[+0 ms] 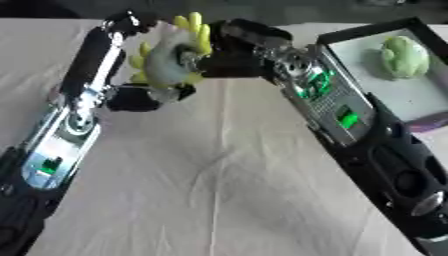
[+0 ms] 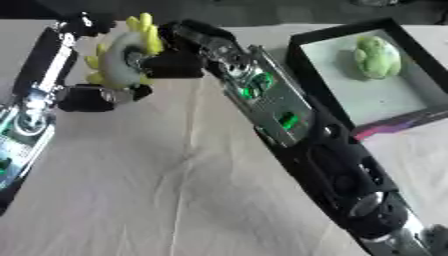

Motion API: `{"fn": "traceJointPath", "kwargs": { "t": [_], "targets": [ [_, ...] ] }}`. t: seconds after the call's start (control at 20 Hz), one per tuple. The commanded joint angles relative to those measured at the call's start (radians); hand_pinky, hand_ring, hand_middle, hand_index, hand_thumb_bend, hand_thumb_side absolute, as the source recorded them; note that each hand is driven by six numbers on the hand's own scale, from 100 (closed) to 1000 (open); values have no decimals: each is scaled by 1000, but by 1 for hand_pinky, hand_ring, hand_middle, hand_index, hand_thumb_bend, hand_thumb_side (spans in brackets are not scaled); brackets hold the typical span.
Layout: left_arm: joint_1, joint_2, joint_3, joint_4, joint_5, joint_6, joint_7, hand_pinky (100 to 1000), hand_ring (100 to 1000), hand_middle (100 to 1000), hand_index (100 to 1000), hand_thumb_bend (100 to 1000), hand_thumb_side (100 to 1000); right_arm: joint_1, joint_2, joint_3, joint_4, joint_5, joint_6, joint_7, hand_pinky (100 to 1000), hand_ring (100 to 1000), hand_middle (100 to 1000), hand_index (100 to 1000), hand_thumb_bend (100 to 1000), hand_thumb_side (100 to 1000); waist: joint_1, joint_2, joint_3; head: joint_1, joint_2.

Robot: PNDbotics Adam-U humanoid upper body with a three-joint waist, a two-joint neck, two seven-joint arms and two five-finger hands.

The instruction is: Pick up the objects with one hand, pass them to the other hand, and then place them into the box on the other side of the table.

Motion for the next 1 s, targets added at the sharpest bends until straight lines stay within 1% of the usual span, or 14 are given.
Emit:
{"fn": "traceJointPath", "kwargs": {
  "t": [0.05,0.5,0.8,1.0],
  "targets": [
    [-9,10,13,-9,-6,4,3,777,740,711,859,752,427,-10,-19,-16,-31,-17,4,-9,949,808,593,579,100,519,1,-37,-2,2,-8],
    [18,31,18,-13,0,-25,-6,775,738,707,856,758,463,5,-55,-43,-45,-39,15,-45,950,809,595,582,100,518,4,-38,-10,-3,-4],
    [45,60,25,-5,-4,-28,-9,772,736,705,853,760,474,16,-82,-79,-71,-69,37,-91,952,811,599,587,100,522,6,-45,-18,-15,1],
    [63,71,33,11,-11,-28,1,771,735,703,851,760,478,28,-116,-107,-98,-103,51,-118,952,812,601,590,100,521,7,-50,-23,-26,0]
  ]
}}
